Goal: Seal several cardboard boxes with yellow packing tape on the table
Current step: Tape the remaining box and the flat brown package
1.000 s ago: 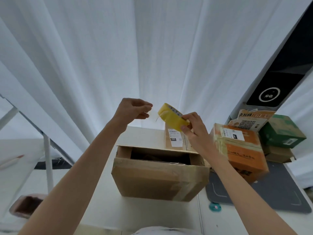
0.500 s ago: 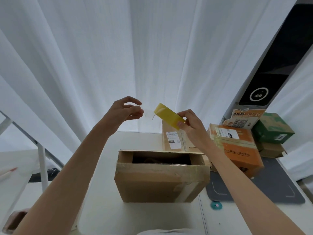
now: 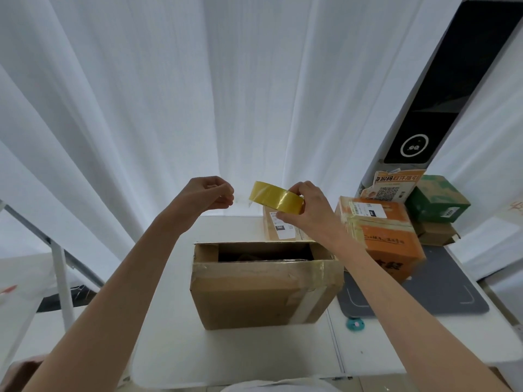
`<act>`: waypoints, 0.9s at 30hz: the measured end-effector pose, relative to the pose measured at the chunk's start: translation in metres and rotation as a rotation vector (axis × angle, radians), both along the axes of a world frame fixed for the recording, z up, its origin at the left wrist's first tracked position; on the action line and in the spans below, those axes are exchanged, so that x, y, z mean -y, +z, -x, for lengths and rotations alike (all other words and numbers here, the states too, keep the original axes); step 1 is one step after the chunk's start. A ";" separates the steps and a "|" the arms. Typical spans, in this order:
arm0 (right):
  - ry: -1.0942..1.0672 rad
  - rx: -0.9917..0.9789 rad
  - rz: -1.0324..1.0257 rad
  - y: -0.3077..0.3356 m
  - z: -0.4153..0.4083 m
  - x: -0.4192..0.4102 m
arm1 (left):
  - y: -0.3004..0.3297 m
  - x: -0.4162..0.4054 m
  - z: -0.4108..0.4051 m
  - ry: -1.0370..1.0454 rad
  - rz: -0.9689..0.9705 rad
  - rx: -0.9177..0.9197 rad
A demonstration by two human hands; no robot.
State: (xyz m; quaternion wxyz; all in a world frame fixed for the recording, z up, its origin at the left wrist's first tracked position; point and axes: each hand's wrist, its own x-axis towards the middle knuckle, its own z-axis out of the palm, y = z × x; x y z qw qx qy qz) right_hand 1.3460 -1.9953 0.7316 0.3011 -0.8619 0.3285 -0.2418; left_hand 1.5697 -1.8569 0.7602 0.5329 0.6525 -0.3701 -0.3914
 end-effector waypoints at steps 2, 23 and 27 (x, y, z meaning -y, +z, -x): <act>-0.031 0.009 0.034 -0.001 0.000 -0.004 | -0.002 -0.005 0.000 -0.014 0.006 -0.026; -0.126 0.004 0.429 -0.020 0.019 -0.024 | -0.004 -0.037 -0.001 0.200 -0.002 -0.044; -0.069 -0.001 0.472 -0.014 0.019 -0.025 | -0.001 -0.041 -0.005 0.236 0.067 -0.001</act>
